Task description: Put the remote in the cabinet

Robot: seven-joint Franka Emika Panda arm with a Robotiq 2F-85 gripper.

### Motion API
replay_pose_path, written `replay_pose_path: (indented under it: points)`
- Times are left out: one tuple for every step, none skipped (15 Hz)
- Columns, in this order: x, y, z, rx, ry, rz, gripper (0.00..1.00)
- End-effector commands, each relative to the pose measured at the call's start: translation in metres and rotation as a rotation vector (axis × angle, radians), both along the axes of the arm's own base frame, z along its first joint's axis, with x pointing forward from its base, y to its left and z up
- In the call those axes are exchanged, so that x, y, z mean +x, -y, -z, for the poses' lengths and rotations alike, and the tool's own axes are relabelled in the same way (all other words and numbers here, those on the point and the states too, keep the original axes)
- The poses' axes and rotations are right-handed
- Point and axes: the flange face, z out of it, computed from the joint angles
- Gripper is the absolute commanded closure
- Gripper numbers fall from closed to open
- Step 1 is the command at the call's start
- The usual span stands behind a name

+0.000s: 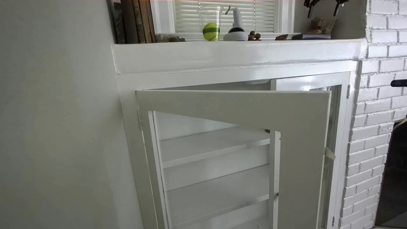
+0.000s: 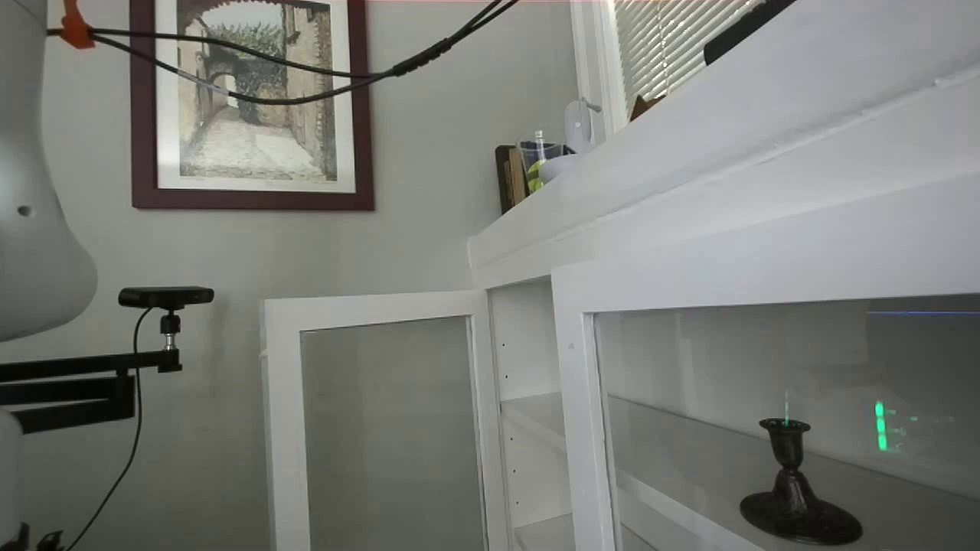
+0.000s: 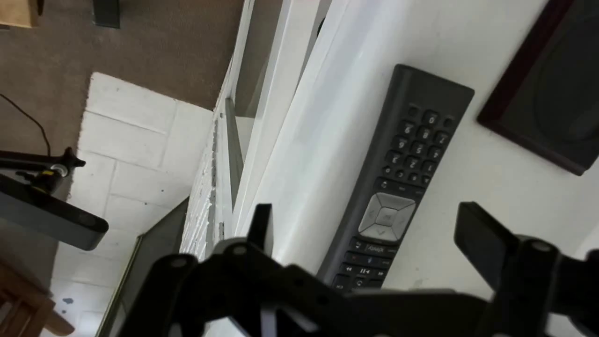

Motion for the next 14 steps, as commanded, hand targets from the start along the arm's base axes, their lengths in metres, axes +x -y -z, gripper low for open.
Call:
replay_pose_path:
  points:
    - [0.017,0.004,-0.008,0.061,-0.015,0.081,0.0]
    - [0.02,0.004,-0.008,0.068,-0.02,0.101,0.0]
    - [0.022,0.004,-0.008,0.077,-0.022,0.112,0.0]
    - [0.025,0.006,-0.007,0.079,-0.016,0.128,0.0]
    - [0.028,0.007,-0.005,0.081,-0.017,0.136,0.0]
    - [0.031,0.008,-0.002,0.081,-0.02,0.143,0.0]
    - [0.034,0.008,0.001,0.082,-0.026,0.146,0.0]
    - [0.037,0.009,0.005,0.084,-0.03,0.15,0.0]
    - [0.04,0.01,0.009,0.087,-0.037,0.151,0.0]
    - [0.043,0.01,0.014,0.09,-0.043,0.15,0.0]
    - [0.045,0.01,0.018,0.092,-0.052,0.15,0.0]
    - [0.048,0.011,0.022,0.092,-0.056,0.15,0.0]
    - [0.05,0.012,0.025,0.09,-0.059,0.149,0.0]
    - [0.052,0.012,0.028,0.08,-0.07,0.156,0.0]
